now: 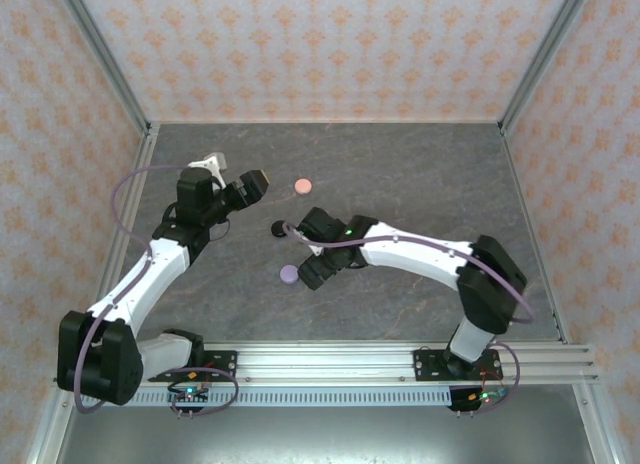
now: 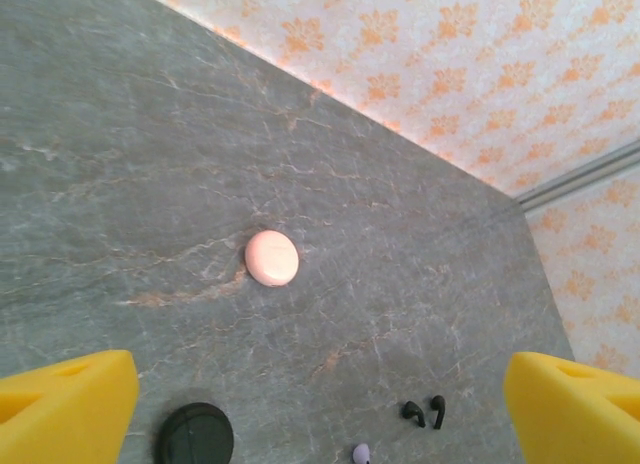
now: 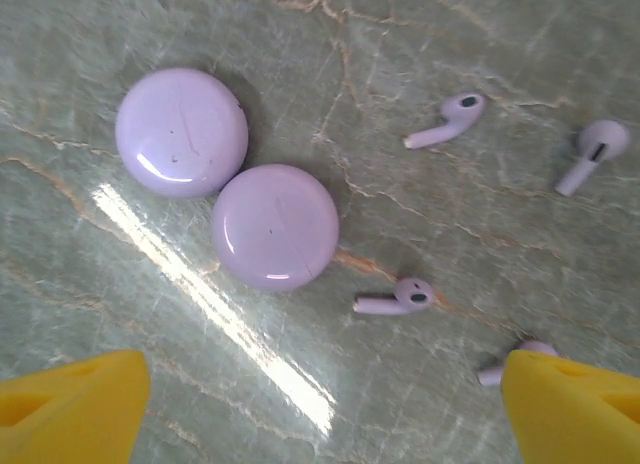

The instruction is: Insert wireless bluetooth earbuds into charging case

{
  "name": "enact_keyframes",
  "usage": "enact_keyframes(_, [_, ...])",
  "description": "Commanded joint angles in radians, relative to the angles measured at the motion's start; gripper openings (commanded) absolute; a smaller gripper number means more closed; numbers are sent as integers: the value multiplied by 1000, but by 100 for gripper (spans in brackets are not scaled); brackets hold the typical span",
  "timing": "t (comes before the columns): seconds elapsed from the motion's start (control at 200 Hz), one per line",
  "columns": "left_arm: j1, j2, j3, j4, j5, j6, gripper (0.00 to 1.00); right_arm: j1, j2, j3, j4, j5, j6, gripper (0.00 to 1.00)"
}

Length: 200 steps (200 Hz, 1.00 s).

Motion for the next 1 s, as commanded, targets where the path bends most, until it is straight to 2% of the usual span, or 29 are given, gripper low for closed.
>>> enact_keyframes(0.0, [18,-39,-17,-55,-8,-10,95,5,67,60,-52,54,-51,90])
enact_keyframes(0.465, [52,-161,-55,-169,-55,30,96,12,288,164,-39,4,-121,75])
enact_keyframes(0.671, [55,-162,-50,-183,-62,36,95,12,320,175,-34,-23,-120,64])
enact_keyframes(0.901, [54,-159,-49,-183,-59,42,96,11,331,165,-14,-24,-116,61])
enact_keyframes(0.996, [54,-163,-45,-184,-45,47,96,12,326,161,-4,-20,-117,55])
